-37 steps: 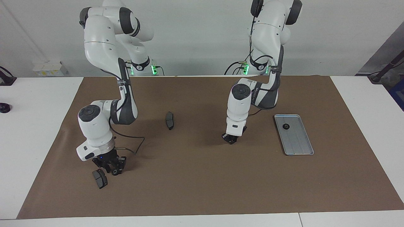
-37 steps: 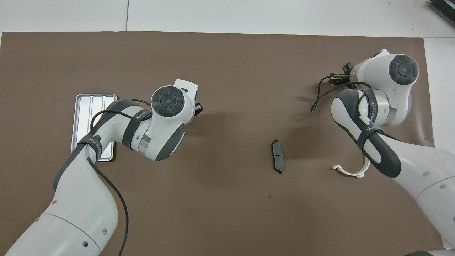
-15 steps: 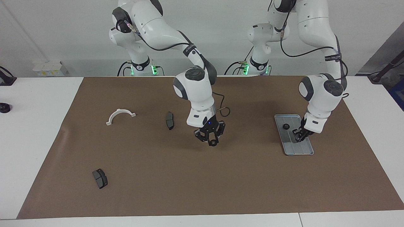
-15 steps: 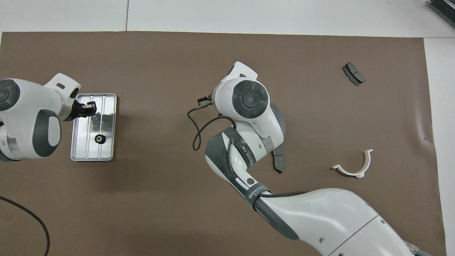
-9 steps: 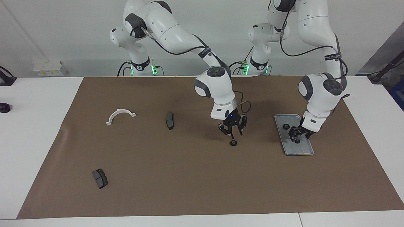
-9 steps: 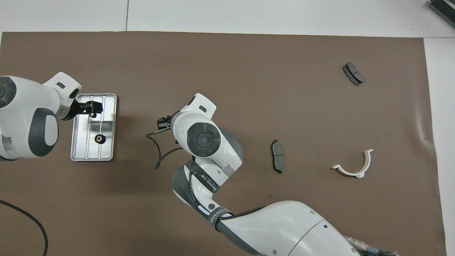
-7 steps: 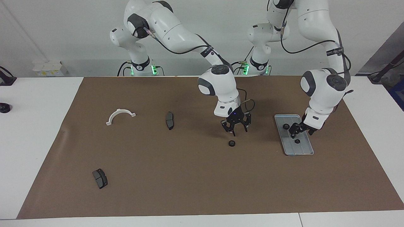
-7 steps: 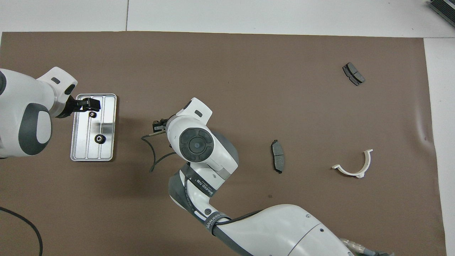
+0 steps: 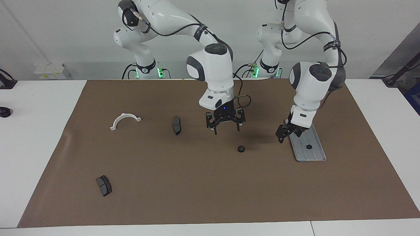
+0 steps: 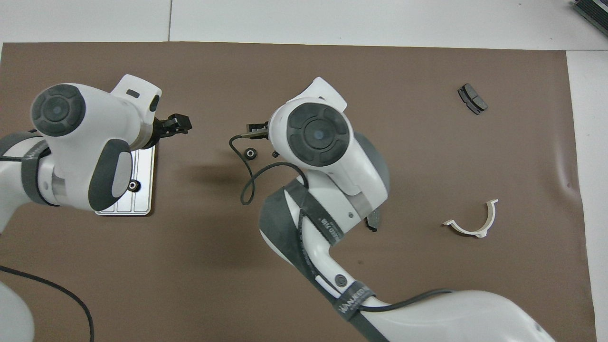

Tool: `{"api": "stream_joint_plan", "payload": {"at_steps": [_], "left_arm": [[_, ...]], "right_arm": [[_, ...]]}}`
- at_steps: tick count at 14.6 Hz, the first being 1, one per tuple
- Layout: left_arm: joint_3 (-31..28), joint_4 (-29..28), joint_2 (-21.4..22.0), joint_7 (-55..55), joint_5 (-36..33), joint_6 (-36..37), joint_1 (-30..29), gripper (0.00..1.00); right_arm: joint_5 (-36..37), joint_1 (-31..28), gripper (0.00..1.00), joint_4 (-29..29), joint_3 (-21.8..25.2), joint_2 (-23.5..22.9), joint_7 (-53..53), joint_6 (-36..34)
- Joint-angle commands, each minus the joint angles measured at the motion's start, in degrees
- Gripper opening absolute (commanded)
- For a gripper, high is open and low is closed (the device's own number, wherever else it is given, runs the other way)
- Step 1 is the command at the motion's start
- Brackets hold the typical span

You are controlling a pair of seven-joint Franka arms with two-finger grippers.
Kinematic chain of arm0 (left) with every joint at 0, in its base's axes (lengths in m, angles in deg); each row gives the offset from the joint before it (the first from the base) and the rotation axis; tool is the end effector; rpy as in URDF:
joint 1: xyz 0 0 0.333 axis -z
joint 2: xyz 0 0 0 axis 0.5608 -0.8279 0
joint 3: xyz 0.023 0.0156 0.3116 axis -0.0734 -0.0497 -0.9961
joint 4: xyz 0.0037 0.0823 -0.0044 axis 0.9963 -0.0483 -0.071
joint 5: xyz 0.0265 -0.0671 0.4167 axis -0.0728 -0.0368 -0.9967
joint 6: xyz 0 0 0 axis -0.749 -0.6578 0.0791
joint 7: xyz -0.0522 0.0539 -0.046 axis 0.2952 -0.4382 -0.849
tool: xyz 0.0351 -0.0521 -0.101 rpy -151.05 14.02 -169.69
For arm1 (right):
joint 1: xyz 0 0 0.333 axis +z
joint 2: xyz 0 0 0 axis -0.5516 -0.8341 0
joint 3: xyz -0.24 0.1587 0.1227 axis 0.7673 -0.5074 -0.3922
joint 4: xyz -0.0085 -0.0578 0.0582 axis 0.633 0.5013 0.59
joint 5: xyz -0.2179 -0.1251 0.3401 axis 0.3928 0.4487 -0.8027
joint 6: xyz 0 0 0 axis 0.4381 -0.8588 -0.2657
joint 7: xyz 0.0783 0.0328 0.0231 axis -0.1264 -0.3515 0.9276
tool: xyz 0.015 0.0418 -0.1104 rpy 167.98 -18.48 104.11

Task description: Pick bearing gear from pile to tray

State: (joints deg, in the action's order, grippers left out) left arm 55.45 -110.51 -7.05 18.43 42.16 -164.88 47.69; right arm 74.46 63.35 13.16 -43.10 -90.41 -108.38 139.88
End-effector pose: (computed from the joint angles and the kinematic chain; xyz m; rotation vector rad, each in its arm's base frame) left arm 0.6258 -0.1754 0.3709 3.0270 0.5032 0.2582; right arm 0.6280 0.3982 0.4831 -2.9585 -0.0643 -0.4187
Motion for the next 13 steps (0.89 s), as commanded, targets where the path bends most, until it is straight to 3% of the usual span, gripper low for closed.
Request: {"api": "stream_joint_plan", "payload": {"at_steps": [1, 4, 8, 10, 13], "left_arm": [[-1.26, 4.11, -5.59, -11.74, -0.25, -1.22, 6.88, 1.00], [-1.18, 6.32, -10.44, -23.00, -5.77, -1.92, 12.17, 1.00], [-1.27, 6.50, -13.34, -25.32, -6.67, -4.12, 13.94, 1.00], [-1.35, 7.02, -14.22, -25.32, -6.84, -4.73, 13.94, 0.87], [-1.44, 6.94, -14.40, -25.32, -8.86, -6.93, 13.24, 0.81]], "right_arm": [[-4.70, -6.73, 0.99, 1.97, -1.01, 5.99, 8.06, -5.93], [-5.50, -15.70, 1.00, 1.97, -1.01, 11.71, 14.48, -15.41], [-6.12, -24.15, 1.00, 5.12, -0.84, 17.95, 17.58, -25.62], [-6.03, -24.87, 1.00, 8.55, -0.75, 20.68, 17.93, -26.96], [-6.03, -27.41, 1.00, 9.97, -0.66, 21.48, 18.80, -26.78]]}}
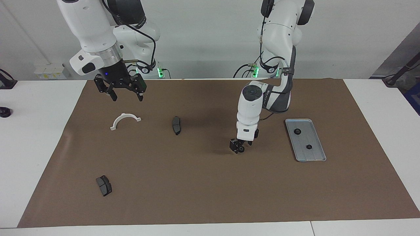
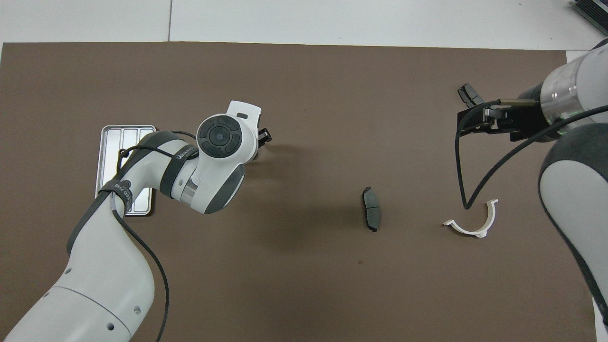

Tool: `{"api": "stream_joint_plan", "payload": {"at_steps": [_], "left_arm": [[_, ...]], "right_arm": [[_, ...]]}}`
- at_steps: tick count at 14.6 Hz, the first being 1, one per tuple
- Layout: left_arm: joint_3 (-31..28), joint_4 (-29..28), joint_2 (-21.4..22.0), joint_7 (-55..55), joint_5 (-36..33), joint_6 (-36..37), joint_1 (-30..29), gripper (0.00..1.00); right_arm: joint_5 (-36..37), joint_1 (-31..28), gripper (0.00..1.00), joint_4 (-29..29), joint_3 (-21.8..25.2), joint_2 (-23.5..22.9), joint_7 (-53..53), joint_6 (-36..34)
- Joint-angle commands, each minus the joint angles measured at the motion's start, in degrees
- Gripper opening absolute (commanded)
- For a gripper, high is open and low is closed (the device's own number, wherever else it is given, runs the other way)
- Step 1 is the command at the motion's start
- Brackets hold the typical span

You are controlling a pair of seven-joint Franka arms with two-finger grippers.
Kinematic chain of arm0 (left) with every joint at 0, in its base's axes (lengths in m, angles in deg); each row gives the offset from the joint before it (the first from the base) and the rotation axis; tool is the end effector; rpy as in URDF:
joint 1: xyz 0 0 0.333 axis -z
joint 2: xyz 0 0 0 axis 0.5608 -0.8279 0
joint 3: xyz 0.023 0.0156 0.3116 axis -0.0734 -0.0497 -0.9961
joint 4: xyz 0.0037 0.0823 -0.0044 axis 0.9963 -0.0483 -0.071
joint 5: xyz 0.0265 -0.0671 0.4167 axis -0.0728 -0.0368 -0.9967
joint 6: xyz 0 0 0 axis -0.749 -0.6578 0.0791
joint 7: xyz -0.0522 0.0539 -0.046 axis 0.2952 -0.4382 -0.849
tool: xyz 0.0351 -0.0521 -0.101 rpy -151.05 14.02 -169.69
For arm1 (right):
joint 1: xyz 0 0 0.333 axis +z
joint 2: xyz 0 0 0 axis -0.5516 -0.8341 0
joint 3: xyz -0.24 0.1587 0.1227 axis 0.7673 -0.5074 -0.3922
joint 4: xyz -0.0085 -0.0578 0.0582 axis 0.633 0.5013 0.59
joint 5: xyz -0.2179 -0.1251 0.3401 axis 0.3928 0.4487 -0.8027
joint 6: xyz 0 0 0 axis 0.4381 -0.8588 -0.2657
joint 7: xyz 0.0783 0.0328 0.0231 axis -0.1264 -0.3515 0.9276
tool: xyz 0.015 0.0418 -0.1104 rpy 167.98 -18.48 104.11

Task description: Pick bearing gear from pile to tray

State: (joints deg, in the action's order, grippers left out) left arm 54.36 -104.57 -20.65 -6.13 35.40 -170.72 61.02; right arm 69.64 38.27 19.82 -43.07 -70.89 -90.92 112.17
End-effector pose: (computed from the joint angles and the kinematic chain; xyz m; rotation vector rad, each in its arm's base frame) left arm 0.6077 -0.3205 0.2737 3.0173 0.7078 0.2705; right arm 0.6085 0.0887 0.6016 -3.0821 0.1561 -0.0774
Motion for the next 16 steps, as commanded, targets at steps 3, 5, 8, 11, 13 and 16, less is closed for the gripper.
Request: {"api": "stream_joint_plan", "payload": {"at_steps": [3, 5, 8, 11, 13, 16], "left_arm": [[-0.35, 0.56, -0.98, -0.68, -2.36, -2.59, -0.10, 0.72], [-0.35, 0.29, -0.98, -0.76, -2.36, -2.77, -0.01, 0.72], [-0.35, -1.20, -1.06, -0.76, -2.45, -4.78, 0.25, 0.68], [-0.35, -1.55, -1.06, -0.76, -2.45, -4.79, 0.43, 0.63], [-0.35, -1.64, -1.06, -0.76, -2.45, -4.44, 0.60, 0.49], [-0.35, -1.55, -0.89, -0.76, -2.45, -2.60, 1.13, 0.49]], "right_arm": [[-0.86, -2.78, 1.00, 3.39, -0.60, 1.96, 3.11, 1.98], [-0.16, -2.69, 1.00, 3.39, -0.60, 1.96, 3.02, 2.07], [0.98, -2.87, 1.00, 3.92, -0.52, 2.05, 3.02, 1.99], [3.45, -2.78, 1.00, 5.41, -0.60, 2.84, 2.84, 2.07], [3.36, -2.69, 1.00, 5.50, -0.69, 2.84, 2.58, 2.16], [2.92, -2.78, 1.00, 5.50, -0.69, 2.93, 2.58, 1.99]]}}
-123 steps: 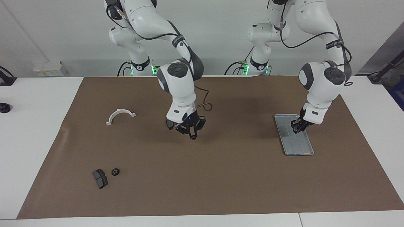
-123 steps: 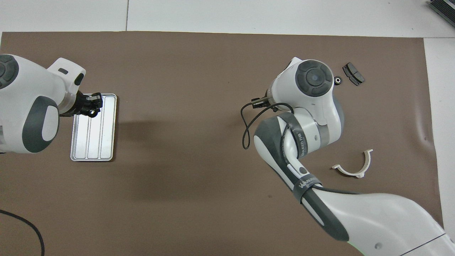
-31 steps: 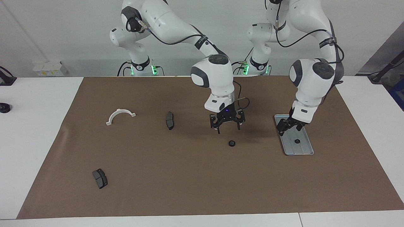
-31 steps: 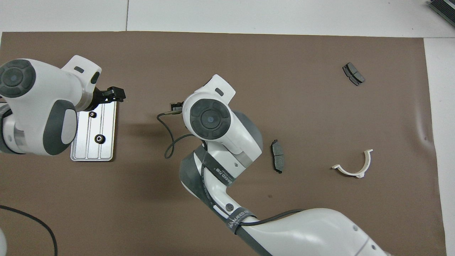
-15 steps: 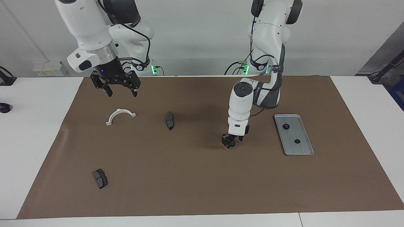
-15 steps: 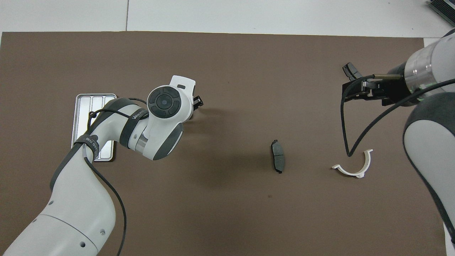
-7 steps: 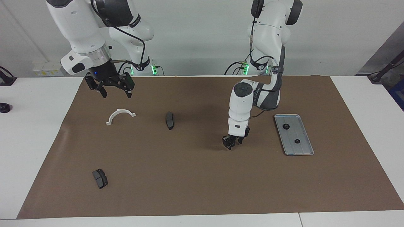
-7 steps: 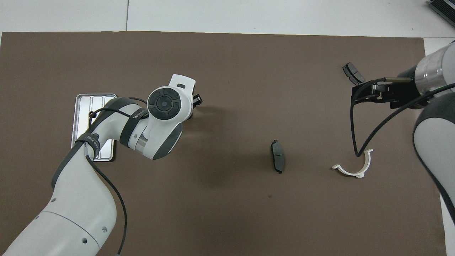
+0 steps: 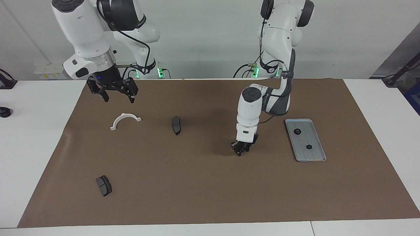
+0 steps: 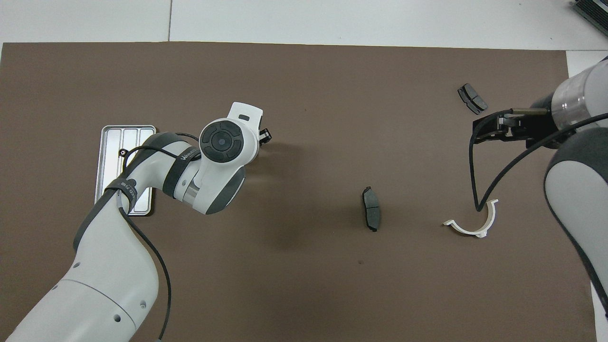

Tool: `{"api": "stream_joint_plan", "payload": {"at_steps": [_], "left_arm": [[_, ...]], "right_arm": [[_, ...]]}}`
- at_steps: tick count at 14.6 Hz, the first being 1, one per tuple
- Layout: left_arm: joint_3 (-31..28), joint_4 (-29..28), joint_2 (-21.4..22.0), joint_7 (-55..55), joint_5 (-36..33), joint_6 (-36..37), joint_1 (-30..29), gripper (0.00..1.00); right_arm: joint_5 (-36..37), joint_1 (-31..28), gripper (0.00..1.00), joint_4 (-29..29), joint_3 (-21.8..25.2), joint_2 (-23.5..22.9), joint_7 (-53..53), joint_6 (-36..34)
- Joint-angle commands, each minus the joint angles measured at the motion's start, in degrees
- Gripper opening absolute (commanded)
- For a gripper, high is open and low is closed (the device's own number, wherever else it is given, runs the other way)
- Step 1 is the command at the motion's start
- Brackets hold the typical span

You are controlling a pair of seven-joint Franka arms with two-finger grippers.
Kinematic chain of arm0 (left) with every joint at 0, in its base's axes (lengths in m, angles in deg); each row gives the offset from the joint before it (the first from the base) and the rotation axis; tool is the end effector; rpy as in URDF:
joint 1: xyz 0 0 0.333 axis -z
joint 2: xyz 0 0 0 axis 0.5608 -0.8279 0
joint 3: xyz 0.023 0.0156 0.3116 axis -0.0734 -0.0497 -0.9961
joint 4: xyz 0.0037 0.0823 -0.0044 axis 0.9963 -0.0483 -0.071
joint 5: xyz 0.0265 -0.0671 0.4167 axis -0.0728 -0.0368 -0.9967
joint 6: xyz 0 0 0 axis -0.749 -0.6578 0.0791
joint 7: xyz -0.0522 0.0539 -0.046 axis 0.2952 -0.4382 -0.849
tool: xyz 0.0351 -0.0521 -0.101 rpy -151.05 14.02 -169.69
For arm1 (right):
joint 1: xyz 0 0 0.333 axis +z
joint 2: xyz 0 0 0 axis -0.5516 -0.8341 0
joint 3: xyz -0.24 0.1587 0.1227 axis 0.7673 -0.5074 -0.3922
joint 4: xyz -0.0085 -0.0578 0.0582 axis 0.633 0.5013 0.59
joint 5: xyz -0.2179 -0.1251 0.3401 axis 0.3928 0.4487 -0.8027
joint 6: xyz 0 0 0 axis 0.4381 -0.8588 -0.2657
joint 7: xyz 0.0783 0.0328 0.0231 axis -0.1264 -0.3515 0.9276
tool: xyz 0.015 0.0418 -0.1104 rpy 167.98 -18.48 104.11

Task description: Pick bearing gear from pile to tray

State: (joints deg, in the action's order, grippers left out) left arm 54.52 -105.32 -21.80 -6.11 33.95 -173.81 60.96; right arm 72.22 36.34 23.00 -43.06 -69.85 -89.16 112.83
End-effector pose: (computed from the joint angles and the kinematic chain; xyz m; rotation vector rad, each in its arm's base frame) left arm 0.6069 -0.3225 0.2593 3.0163 0.6687 0.3051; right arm 0.6056 0.0627 0.5853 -3.1336 0.1600 -0.0526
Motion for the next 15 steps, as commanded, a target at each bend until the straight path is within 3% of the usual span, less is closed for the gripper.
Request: {"api": "stream_joint_plan", "payload": {"at_steps": [1, 6, 7, 8, 12, 15], "left_arm": [[-0.51, -0.80, 0.26, -0.78, -1.00, 0.58, 1.28, 0.50], [-0.43, -0.88, 0.43, -0.78, -1.00, 1.81, 1.89, 0.49], [-0.43, -0.88, 0.43, -0.78, -1.00, 1.90, 1.89, 0.33], [-0.43, -0.88, 0.43, -0.78, -1.00, 1.90, 1.81, 0.00], [-0.51, 0.78, 0.96, -0.16, -1.00, 6.28, 1.02, 0.00], [-0.43, 0.00, 6.65, 2.63, -1.00, 9.54, -3.27, 0.00]], "right_arm": [[0.17, -0.67, 1.00, 2.06, -0.70, 1.80, 0.81, 1.41], [-0.01, -0.41, 1.00, 1.88, -0.70, 1.80, 1.08, 1.24], [-0.01, -0.58, 1.00, 1.97, -0.70, 1.80, 1.08, 1.24], [-0.01, -0.76, 1.00, 1.88, -0.70, 1.80, 1.34, 1.24], [0.08, -2.07, 1.00, 1.18, -0.61, 1.63, 3.35, 0.45], [-0.01, -4.44, 1.00, 0.30, -0.52, 1.36, 10.38, 0.45]]}}
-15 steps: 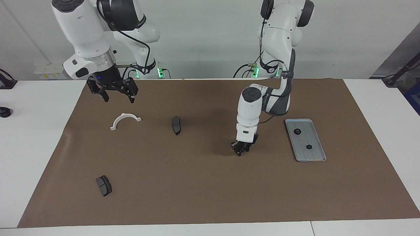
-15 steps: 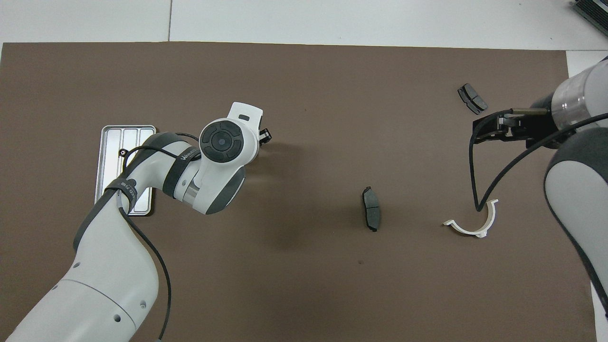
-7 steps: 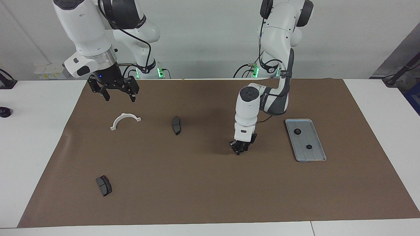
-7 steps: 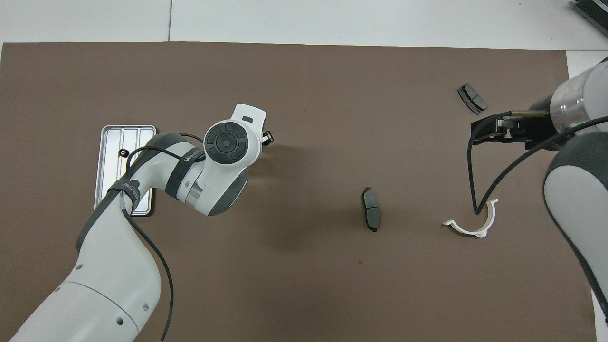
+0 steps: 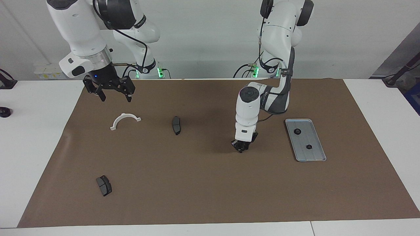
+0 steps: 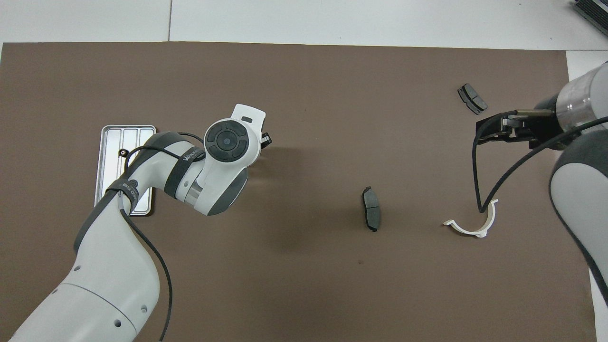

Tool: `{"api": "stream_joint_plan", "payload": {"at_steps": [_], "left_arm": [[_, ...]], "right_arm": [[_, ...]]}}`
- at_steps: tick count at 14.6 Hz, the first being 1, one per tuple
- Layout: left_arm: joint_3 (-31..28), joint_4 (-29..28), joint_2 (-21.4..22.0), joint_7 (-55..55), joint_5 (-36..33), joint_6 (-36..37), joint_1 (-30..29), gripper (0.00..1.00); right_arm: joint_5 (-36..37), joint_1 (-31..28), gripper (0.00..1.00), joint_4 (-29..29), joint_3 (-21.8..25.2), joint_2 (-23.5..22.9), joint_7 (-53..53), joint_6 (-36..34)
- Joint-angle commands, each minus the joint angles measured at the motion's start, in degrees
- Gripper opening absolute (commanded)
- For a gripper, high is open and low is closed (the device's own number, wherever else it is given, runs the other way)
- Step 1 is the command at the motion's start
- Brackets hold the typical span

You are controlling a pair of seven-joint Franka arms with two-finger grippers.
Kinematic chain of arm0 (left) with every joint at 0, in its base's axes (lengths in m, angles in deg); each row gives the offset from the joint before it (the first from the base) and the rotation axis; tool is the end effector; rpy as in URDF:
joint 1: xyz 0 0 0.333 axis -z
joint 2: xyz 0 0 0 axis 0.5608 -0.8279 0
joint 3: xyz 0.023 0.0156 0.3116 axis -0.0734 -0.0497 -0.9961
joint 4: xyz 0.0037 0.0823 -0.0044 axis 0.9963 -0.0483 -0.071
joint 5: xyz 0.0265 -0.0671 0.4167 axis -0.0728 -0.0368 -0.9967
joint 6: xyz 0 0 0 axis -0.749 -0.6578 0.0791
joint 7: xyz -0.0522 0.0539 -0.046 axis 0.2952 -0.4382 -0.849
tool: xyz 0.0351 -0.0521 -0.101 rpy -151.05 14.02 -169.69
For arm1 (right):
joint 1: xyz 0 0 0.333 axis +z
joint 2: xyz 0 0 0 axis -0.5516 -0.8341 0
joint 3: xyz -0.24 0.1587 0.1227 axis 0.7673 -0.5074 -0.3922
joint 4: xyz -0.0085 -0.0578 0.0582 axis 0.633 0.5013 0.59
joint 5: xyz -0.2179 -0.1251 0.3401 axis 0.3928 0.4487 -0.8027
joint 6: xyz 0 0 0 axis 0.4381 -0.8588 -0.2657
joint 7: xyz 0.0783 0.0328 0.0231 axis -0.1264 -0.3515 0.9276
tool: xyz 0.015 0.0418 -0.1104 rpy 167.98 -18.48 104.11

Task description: Pick bearing gear from pile to tray

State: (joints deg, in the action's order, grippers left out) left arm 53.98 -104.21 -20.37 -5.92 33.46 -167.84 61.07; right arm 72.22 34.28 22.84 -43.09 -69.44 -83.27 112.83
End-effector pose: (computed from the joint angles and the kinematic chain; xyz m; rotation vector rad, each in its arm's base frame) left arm 0.6076 -0.3142 0.2750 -3.0351 -0.6829 -0.2611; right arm 0.6058 0.0412 0.5911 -3.1388 0.0544 -0.0685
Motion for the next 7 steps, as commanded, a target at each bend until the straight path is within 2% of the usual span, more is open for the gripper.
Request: {"api": "stream_joint_plan", "payload": {"at_steps": [1, 4, 6, 7], "left_arm": [[0.29, -2.25, 8.20, 6.19, 0.10, 5.58, -5.58, 0.00], [0.30, -3.66, 14.45, 21.73, 5.09, 12.17, -13.40, 0.00], [0.30, -4.89, 17.01, 33.15, 6.16, 17.36, -18.76, 0.00], [0.30, -6.20, 17.98, 38.61, 6.95, 17.64, -21.31, 0.00]], "right_arm": [[-0.09, -3.17, 1.00, 0.46, -0.49, 0.95, 4.94, 0.45], [-0.27, -2.92, 1.00, 0.55, -0.49, 0.95, 4.33, 0.80], [-0.27, -2.91, 1.00, 0.90, -0.49, 1.04, 4.24, 0.71], [-0.27, -2.91, 1.00, 0.99, -0.49, 1.13, 4.24, 0.63]]}}
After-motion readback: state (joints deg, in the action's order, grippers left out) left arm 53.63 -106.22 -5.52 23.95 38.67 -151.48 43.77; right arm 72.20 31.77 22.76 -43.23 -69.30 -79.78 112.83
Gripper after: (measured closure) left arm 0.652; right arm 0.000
